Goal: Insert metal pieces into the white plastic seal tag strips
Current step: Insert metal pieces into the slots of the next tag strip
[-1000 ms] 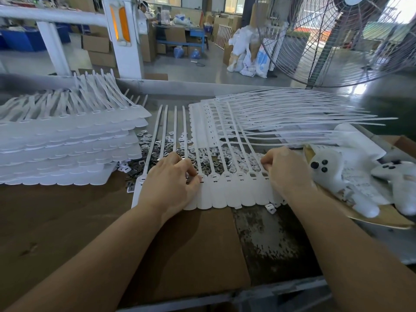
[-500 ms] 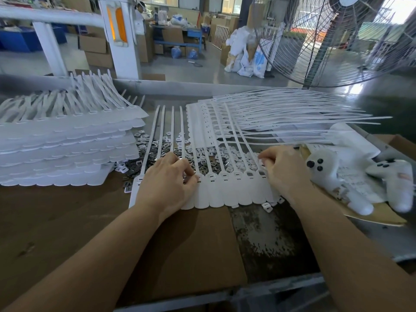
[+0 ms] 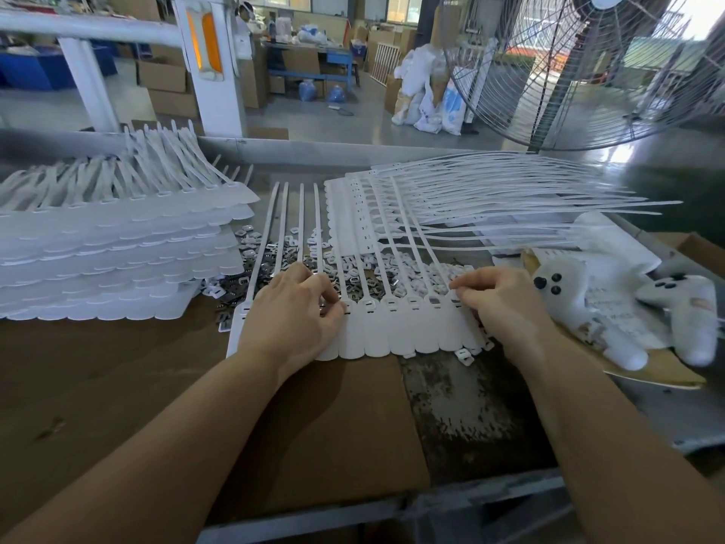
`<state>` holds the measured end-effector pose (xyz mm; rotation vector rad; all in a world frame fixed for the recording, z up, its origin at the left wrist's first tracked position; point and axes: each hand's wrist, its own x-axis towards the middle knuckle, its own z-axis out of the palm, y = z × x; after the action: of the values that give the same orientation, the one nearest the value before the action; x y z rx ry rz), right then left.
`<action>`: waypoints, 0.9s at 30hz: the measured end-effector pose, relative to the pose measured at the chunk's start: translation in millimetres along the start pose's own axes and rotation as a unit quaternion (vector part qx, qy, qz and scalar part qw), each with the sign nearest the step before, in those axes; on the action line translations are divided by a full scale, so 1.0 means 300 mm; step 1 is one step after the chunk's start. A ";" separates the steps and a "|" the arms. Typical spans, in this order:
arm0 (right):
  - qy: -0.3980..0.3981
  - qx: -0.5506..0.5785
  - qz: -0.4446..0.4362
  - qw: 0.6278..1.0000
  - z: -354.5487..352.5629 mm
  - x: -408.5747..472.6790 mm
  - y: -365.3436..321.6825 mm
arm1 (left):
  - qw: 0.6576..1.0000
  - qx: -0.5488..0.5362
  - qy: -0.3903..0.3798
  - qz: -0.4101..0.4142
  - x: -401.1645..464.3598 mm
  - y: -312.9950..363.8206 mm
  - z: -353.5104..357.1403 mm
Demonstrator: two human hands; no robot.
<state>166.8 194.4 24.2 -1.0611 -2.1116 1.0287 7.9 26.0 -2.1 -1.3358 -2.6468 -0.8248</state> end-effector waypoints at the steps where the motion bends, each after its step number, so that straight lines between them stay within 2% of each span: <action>1: -0.004 0.002 0.001 1.000 -0.001 -0.001 -0.001 | 1.000 0.000 0.001 0.000 0.001 0.000 0.000; 9: -0.012 -0.045 -0.002 0.999 -0.012 0.012 0.000 | 1.000 -0.004 0.009 0.005 0.001 0.001 0.001; 22: -0.075 -0.062 0.081 0.992 -0.030 0.036 -0.044 | 1.000 -0.003 0.009 0.005 0.003 -0.004 0.004; 27: -0.087 -0.075 0.086 0.990 -0.027 0.039 -0.050 | 1.000 -0.002 0.009 0.005 0.002 -0.004 0.003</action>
<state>160.5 201.5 42.6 -1.2854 -2.2998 1.0916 6.8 26.3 -3.3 -1.3368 -2.6239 -0.8379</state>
